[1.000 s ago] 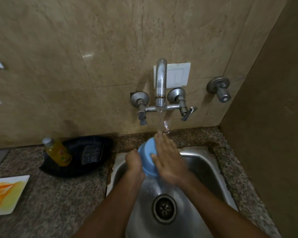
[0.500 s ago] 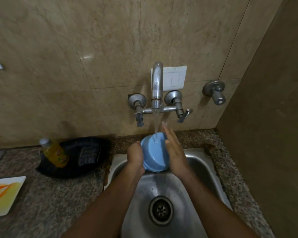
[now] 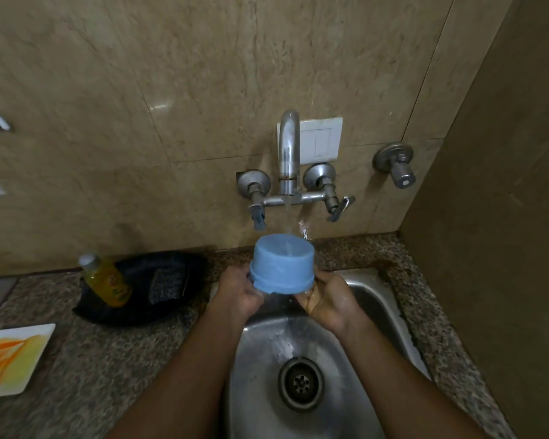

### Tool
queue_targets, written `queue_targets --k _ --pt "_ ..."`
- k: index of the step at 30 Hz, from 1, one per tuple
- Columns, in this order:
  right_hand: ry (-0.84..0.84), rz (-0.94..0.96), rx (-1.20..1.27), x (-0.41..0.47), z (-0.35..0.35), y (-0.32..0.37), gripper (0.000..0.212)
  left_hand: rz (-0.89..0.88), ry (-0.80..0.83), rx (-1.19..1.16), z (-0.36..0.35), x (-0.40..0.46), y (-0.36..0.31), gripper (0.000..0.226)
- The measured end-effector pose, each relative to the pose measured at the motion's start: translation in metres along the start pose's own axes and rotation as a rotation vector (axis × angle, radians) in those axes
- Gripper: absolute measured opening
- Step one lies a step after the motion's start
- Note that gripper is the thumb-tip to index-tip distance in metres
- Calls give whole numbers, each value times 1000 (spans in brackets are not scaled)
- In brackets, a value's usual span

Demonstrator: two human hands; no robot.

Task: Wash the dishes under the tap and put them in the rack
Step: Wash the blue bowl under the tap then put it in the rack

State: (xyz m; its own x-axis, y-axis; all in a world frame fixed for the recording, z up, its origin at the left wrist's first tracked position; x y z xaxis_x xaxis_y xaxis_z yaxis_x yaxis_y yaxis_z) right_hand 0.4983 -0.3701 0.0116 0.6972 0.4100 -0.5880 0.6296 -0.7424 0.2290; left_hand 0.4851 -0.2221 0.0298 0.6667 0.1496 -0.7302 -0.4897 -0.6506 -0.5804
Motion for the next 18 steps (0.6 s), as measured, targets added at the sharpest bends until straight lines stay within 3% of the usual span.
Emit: queue_targets --k 5,8,10,14,16,18 --pt "39 8 125 -7 -8 5 31 -6 20 24 -1 1 -3 29" --pt "59 80 114 -5 -6 12 32 16 4 292 9 2 2 32" --pt "65 199 -30 -4 -3 20 30 16 -2 552 16 0 3 37" --pt "58 578 -885 -19 -11 35 11 -18 145 651 6 -8 -3 64" --pt "162 729 -1401 -29 -21 26 10 -16 197 623 -4 -11 -3 74" --pt "254 880 -1885 -37 -28 13 17 3 222 576 -13 -13 1 69"
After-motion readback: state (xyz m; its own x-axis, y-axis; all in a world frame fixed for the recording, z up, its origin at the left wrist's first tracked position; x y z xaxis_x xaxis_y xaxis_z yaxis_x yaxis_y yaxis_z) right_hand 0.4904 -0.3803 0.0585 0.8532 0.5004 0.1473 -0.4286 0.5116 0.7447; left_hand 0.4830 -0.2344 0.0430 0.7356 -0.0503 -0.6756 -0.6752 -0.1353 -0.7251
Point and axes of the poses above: each hand's wrist, its own x-axis towards the middle knuckle, its own z-axis out of the back of the hand, y = z × x, the point moved 5 cm from there along x, towards the middle knuckle, and after that the axes turned 13 degrees about x, right-handed, at the moved point
